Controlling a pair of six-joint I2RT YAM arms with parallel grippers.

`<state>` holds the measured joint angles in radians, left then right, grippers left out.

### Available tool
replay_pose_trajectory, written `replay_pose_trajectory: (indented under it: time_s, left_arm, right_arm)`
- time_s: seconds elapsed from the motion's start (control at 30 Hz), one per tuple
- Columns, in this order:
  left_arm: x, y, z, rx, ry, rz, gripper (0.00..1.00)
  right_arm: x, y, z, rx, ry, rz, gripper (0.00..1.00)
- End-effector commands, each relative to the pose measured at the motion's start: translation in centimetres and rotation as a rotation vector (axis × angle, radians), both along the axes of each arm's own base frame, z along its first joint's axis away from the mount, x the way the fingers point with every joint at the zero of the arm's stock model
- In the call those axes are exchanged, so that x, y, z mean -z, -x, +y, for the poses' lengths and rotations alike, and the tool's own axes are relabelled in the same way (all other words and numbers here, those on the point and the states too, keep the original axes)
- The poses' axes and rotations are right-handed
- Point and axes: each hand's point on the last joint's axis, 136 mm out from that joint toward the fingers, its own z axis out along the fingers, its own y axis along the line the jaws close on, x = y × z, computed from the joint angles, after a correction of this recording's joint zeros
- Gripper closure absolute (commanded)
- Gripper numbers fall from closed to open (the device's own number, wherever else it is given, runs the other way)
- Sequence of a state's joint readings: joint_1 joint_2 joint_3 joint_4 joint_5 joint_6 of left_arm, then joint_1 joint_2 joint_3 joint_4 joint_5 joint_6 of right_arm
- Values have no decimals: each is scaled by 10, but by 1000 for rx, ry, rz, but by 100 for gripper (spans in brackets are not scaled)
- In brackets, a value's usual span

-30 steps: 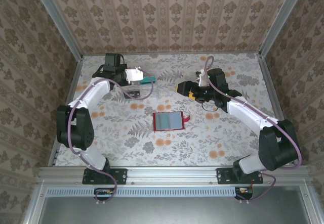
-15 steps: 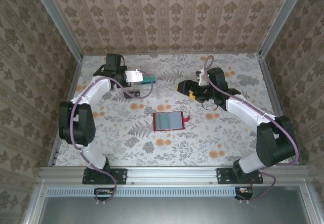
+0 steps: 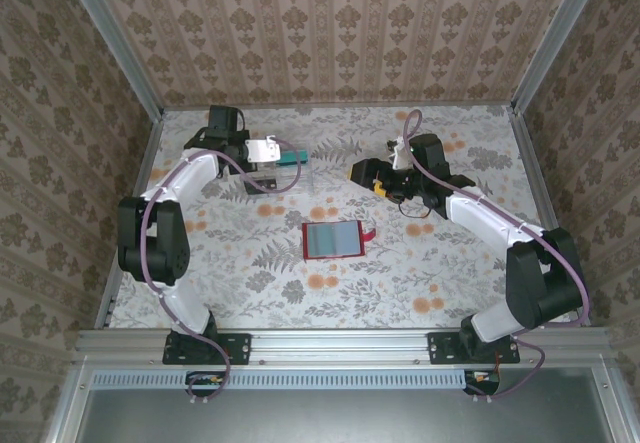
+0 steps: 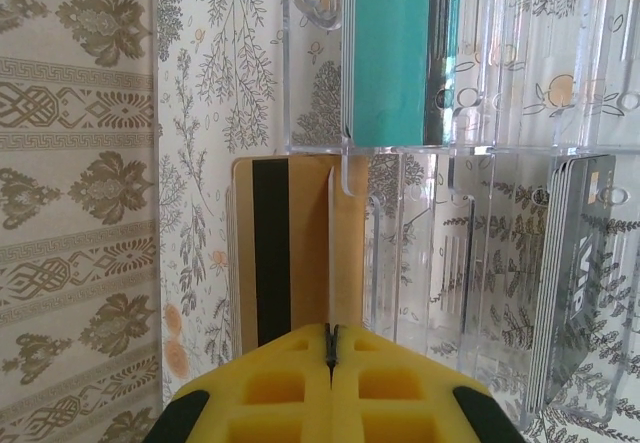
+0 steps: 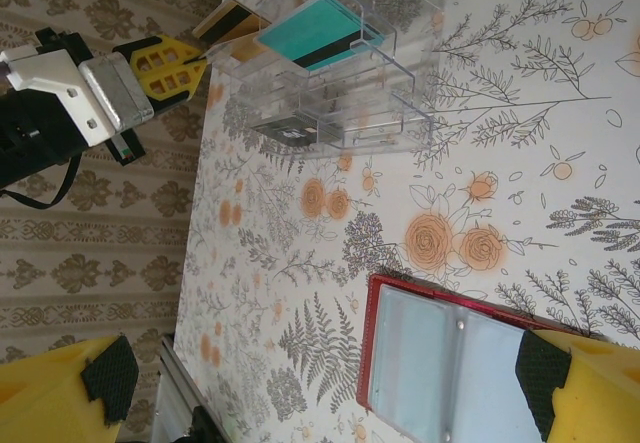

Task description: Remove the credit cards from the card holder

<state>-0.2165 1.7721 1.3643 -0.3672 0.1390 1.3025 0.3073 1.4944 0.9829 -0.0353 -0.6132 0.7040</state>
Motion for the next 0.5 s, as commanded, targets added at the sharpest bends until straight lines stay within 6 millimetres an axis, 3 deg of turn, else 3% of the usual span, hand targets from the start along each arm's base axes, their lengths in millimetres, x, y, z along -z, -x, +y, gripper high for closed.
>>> replay_pose_trajectory:
  time_s: [0.0,0.07,0.1,0.13,0.47]
  left_arm:
    - [2,-3,0,7,13,14,100]
    - [3,-4,1,-5,17,17,96]
    - [3,-5,1,-11,23,16,85]
    - [3,-7,2,-19,27,15,82]
    - [0,-21,5,-59,31,-26,79]
  right_arm:
    - [-7,-3,2,-11,-18,-4,0]
    - [-8,-3,2,-12,-20,-5,0]
    - [-7,-3,2,-12,-21,-3,0]
    - [-8,-2,2,-13,-21,-3,0]
    - [-9,0,1,-11,-24,-3,0]
